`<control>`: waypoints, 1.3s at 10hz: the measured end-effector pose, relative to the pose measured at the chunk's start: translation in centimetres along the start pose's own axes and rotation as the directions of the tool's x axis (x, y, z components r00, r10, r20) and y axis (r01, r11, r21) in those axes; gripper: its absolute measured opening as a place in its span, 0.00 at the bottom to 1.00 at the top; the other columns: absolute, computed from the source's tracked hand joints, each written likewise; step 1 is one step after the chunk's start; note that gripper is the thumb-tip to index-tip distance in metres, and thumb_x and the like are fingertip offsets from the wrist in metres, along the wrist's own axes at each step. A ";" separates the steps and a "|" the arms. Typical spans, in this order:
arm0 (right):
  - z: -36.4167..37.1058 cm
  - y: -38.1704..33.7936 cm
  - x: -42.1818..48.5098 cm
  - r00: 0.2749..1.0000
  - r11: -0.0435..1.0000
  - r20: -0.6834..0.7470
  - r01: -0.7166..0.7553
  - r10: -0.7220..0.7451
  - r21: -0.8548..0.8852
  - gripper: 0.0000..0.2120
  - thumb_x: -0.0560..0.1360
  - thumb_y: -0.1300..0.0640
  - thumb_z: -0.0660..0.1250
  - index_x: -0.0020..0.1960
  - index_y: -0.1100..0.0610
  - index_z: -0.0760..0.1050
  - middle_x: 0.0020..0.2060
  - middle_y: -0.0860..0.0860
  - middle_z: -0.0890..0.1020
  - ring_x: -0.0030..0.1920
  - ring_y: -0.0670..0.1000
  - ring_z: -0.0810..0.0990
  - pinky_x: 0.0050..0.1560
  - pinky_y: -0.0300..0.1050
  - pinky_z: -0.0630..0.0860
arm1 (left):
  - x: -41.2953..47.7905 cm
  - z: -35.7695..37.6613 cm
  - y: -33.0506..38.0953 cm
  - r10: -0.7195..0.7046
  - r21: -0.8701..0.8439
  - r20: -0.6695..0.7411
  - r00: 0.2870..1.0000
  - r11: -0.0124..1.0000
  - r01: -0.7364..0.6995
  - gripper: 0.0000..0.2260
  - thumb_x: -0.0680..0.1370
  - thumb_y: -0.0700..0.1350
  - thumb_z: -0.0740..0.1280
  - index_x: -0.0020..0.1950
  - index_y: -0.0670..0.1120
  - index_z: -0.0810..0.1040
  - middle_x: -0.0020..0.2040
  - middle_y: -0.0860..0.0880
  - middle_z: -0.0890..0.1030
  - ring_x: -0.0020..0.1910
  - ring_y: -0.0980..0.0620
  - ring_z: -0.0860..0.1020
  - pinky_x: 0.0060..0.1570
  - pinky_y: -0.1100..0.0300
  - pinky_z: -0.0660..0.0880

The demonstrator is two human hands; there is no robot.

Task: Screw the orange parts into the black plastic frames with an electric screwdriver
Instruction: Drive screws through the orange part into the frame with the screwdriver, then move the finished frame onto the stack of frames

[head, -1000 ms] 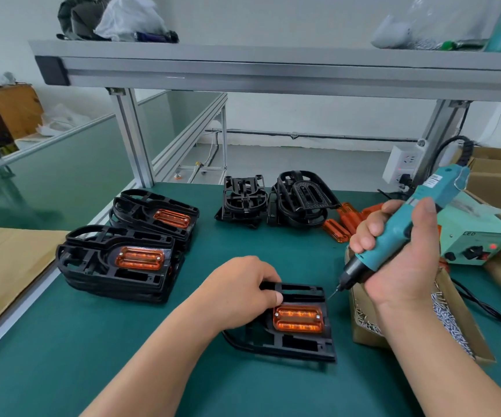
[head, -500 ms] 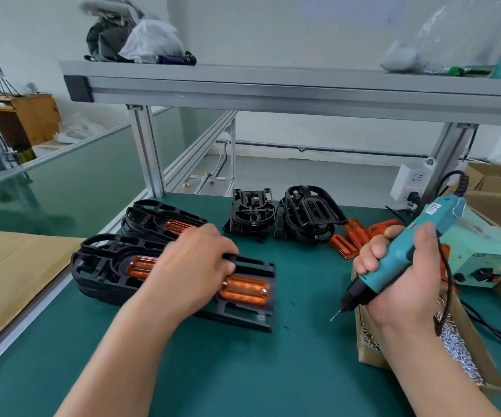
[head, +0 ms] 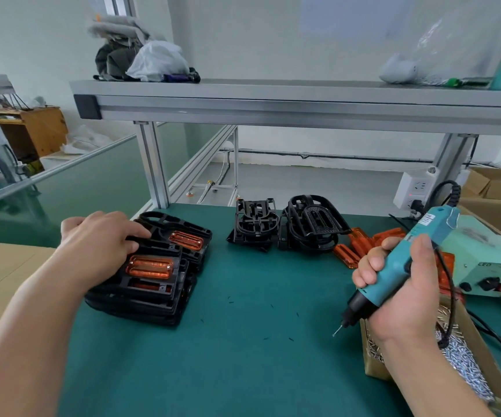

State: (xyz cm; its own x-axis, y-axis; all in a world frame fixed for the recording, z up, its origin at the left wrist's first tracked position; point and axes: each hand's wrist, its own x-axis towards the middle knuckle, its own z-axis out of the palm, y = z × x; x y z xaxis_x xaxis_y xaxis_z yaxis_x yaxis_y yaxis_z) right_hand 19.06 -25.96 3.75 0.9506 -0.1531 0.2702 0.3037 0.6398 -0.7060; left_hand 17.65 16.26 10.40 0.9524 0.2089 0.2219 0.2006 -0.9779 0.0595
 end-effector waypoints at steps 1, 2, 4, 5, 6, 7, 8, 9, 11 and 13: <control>0.0 0.0 0.0 1.000 1.000 -0.003 0.002 -0.002 0.000 0.24 0.74 0.33 0.73 0.48 0.53 0.74 0.35 0.51 0.71 0.31 0.50 0.69 0.32 0.43 0.70 | 0.1 0.7 0.0 0.028 0.008 -0.026 0.999 1.000 -0.028 0.14 0.84 0.50 0.66 0.62 0.70 0.79 0.58 0.63 0.78 0.67 0.54 0.71 0.63 0.49 0.57; -0.1 0.0 0.0 1.000 1.000 -0.011 -0.002 0.002 -0.005 0.24 0.74 0.33 0.74 0.48 0.53 0.75 0.35 0.51 0.71 0.31 0.50 0.69 0.32 0.43 0.70 | 0.1 1.1 0.1 0.030 0.041 -0.049 0.998 0.999 -0.028 0.15 0.84 0.50 0.65 0.64 0.70 0.78 0.62 0.64 0.79 0.69 0.54 0.71 0.65 0.49 0.57; -0.1 0.0 0.0 1.000 1.000 -0.007 -0.005 0.005 0.004 0.23 0.74 0.33 0.73 0.48 0.53 0.74 0.35 0.51 0.71 0.31 0.50 0.69 0.33 0.42 0.70 | -0.2 1.4 0.1 0.037 0.055 -0.091 0.995 0.998 -0.032 0.15 0.83 0.50 0.66 0.67 0.67 0.78 0.67 0.63 0.78 0.70 0.53 0.70 0.67 0.49 0.56; 0.0 0.0 0.0 1.000 1.000 -0.005 -0.005 0.005 0.003 0.23 0.74 0.33 0.73 0.48 0.53 0.74 0.35 0.51 0.71 0.31 0.49 0.69 0.33 0.42 0.70 | -0.5 1.3 0.2 0.051 0.045 -0.117 0.992 0.998 -0.046 0.15 0.83 0.51 0.66 0.67 0.66 0.78 0.66 0.62 0.78 0.70 0.53 0.70 0.68 0.49 0.55; 0.0 0.0 0.0 1.000 1.000 -0.011 -0.003 0.003 0.006 0.23 0.74 0.33 0.73 0.48 0.53 0.74 0.35 0.51 0.71 0.31 0.49 0.69 0.33 0.42 0.70 | -0.8 1.3 0.4 0.062 0.045 -0.121 0.991 0.997 -0.057 0.15 0.83 0.51 0.66 0.68 0.65 0.78 0.67 0.61 0.78 0.70 0.52 0.70 0.70 0.48 0.56; 0.0 -0.1 0.0 1.000 1.000 -0.014 -0.006 0.006 0.010 0.23 0.74 0.32 0.74 0.47 0.52 0.75 0.35 0.51 0.71 0.31 0.50 0.69 0.33 0.42 0.70 | -1.0 1.5 0.6 0.061 0.025 -0.085 0.995 0.998 -0.059 0.15 0.83 0.51 0.64 0.68 0.65 0.77 0.67 0.60 0.78 0.71 0.52 0.70 0.69 0.47 0.58; -0.1 -0.1 0.0 1.000 1.000 -0.012 -0.005 0.005 0.008 0.24 0.73 0.32 0.74 0.47 0.52 0.75 0.35 0.51 0.71 0.31 0.50 0.69 0.33 0.43 0.70 | -1.0 1.5 0.5 0.058 0.018 -0.046 0.997 0.998 -0.057 0.16 0.83 0.50 0.64 0.69 0.62 0.78 0.66 0.58 0.79 0.69 0.50 0.71 0.67 0.45 0.66; -0.1 0.0 0.1 1.000 1.000 -0.011 -0.005 0.005 0.001 0.24 0.74 0.32 0.74 0.48 0.53 0.74 0.35 0.51 0.71 0.31 0.50 0.69 0.33 0.43 0.70 | -1.0 1.3 0.6 0.062 -0.015 -0.047 0.997 0.998 -0.063 0.16 0.81 0.46 0.66 0.68 0.58 0.81 0.64 0.55 0.82 0.65 0.47 0.73 0.62 0.45 0.73; -0.2 -0.1 0.1 1.000 1.000 -0.025 -0.008 0.008 -0.004 0.25 0.73 0.32 0.74 0.48 0.53 0.75 0.35 0.51 0.71 0.31 0.50 0.69 0.32 0.43 0.71 | -0.7 1.1 0.8 0.058 -0.058 -0.118 0.991 0.996 -0.065 0.15 0.80 0.45 0.68 0.64 0.57 0.83 0.61 0.56 0.83 0.63 0.48 0.75 0.57 0.48 0.77; -0.2 -0.1 0.1 1.000 1.000 -0.025 -0.016 0.016 0.001 0.25 0.73 0.32 0.75 0.48 0.53 0.75 0.35 0.51 0.71 0.30 0.50 0.69 0.32 0.43 0.71 | 1.4 0.8 1.6 0.096 -0.049 -0.109 0.989 0.994 -0.102 0.13 0.79 0.44 0.68 0.61 0.57 0.84 0.57 0.53 0.85 0.60 0.47 0.78 0.54 0.48 0.78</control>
State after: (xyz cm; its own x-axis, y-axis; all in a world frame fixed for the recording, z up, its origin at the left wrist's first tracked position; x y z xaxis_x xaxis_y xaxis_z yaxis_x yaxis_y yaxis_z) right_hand 19.13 -26.15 3.70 0.9565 -0.1616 0.2427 0.2887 0.6426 -0.7098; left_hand 19.47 14.98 10.03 0.9367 0.1137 0.3312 0.0906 -0.9923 0.0845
